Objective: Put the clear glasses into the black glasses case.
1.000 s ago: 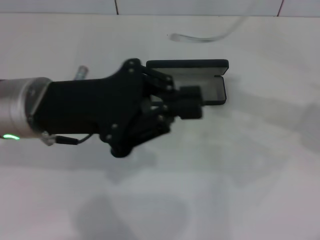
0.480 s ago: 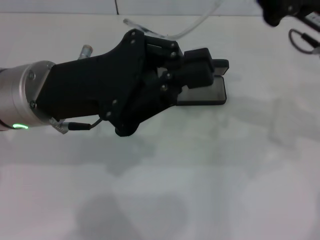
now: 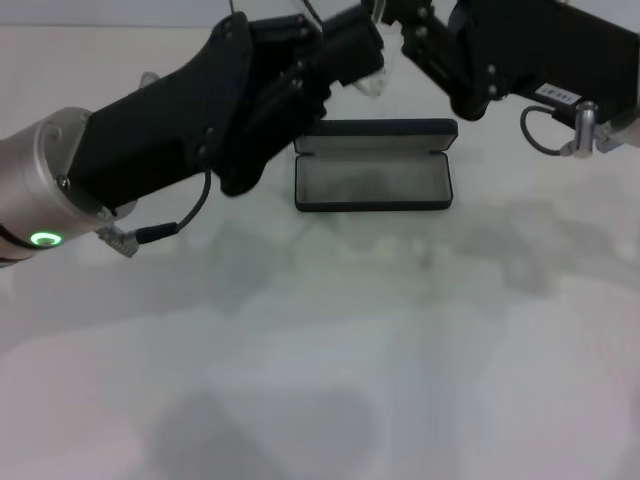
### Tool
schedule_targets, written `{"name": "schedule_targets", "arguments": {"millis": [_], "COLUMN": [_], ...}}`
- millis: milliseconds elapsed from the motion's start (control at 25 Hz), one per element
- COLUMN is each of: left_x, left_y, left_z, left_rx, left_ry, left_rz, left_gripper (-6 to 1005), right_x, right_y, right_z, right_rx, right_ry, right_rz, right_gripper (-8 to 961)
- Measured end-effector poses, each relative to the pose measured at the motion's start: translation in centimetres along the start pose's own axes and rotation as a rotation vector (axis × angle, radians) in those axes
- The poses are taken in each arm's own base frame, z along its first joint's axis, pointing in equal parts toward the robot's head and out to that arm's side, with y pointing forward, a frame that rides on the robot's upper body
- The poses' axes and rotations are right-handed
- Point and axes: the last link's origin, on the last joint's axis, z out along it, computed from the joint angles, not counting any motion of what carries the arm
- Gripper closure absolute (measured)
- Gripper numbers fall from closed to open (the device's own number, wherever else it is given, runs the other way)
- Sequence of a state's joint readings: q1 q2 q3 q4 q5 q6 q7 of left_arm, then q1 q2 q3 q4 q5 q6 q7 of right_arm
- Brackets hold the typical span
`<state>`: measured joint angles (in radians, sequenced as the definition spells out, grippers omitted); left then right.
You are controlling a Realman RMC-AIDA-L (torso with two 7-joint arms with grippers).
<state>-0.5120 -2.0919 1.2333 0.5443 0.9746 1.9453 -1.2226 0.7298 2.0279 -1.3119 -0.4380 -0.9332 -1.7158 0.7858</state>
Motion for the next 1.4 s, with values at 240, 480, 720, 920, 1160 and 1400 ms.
{"name": "schedule_targets", "arguments": {"millis": [240, 480, 720, 920, 1160, 1400], "left_x": [-0.4, -0.5, -0.4, -0.3, -0.2, 0.0], "left_y": [-0.6, -0.2, 0.5, 0.6, 0.3, 0.0], "left_z": [-0.4, -0.4, 0.0, 0.1, 0.4, -0.2], "left_rx": [0.061, 0.030, -0.048, -0.061, -0.057, 0.005], "left_ry": [-0.005, -0.020, -0.032, -0.031, -0.016, 0.029], "left_rz": [-0.025, -0.028, -0.034, -0.036, -0.033, -0.031], "left_gripper": [919, 918, 919, 919, 918, 919], "right_x": [0.3, 0.0, -0.1, 0.4, 1.3, 1.4], "right_y": [0.1, -0.2, -0.3, 0.0, 0.7, 0.8], "right_z": [0.3, -0.2, -0.5, -0.2, 1.0, 1.5], "right_rx": [-0.011, 0.028, 0.050, 0.035, -0.027, -0.040], "right_ry": [0.021, 0.004, -0.003, 0.014, 0.061, 0.070], "right_rz": [-0.003, -0.020, -0.025, -0.023, -0.018, -0.021], "right_gripper": [871, 871, 870, 870, 869, 869]}}
